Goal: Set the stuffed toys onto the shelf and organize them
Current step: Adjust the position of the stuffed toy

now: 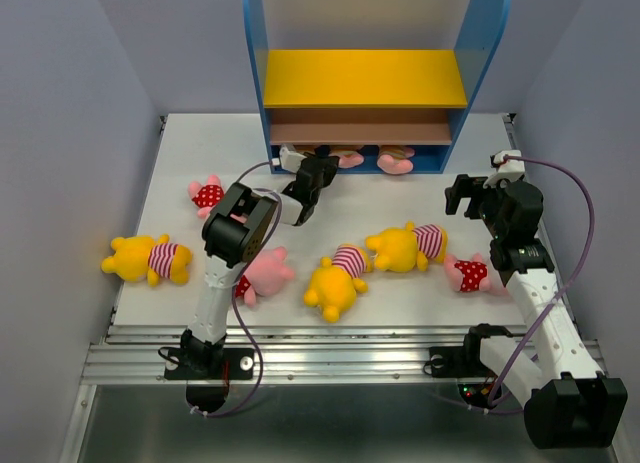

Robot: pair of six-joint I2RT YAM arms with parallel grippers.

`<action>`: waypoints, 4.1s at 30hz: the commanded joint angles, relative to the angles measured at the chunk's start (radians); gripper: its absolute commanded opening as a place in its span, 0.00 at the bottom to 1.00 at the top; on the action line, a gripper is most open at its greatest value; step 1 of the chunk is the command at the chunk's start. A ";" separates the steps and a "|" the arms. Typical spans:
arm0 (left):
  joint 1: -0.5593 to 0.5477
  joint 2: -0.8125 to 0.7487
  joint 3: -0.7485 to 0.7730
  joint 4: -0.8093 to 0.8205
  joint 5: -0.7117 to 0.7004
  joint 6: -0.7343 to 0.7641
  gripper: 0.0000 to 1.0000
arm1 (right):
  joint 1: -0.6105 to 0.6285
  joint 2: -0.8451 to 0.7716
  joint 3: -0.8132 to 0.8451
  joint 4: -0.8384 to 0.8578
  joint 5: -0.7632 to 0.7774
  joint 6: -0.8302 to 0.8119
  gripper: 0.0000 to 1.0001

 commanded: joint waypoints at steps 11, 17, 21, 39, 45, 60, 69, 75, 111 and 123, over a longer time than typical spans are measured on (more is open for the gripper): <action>0.021 0.041 0.087 0.038 0.148 0.114 0.15 | -0.005 -0.004 -0.006 0.055 0.003 -0.016 1.00; 0.020 0.045 0.080 0.051 0.173 0.109 0.15 | -0.005 -0.004 -0.006 0.055 0.002 -0.016 1.00; 0.020 0.032 0.051 0.080 0.180 0.103 0.15 | -0.005 -0.002 -0.006 0.055 0.000 -0.016 1.00; 0.012 0.010 -0.009 0.139 0.177 0.065 0.24 | -0.005 0.001 -0.004 0.055 0.003 -0.016 1.00; 0.013 0.006 -0.017 0.139 0.180 0.056 0.42 | -0.005 0.002 -0.004 0.055 0.003 -0.016 1.00; 0.016 -0.057 -0.141 0.238 0.190 0.054 0.77 | -0.005 0.008 -0.007 0.055 0.002 -0.017 1.00; 0.036 -0.086 -0.210 0.329 0.225 0.068 0.80 | -0.005 0.011 -0.009 0.055 -0.004 -0.017 1.00; 0.044 -0.079 -0.189 0.323 0.233 0.060 0.78 | -0.005 0.013 -0.010 0.055 -0.003 -0.017 1.00; 0.036 -0.083 -0.149 0.268 0.285 0.094 0.75 | -0.005 0.014 -0.010 0.086 -0.001 -0.017 1.00; 0.018 -0.077 -0.097 0.234 0.286 0.085 0.75 | -0.005 0.017 -0.010 0.086 -0.003 -0.016 1.00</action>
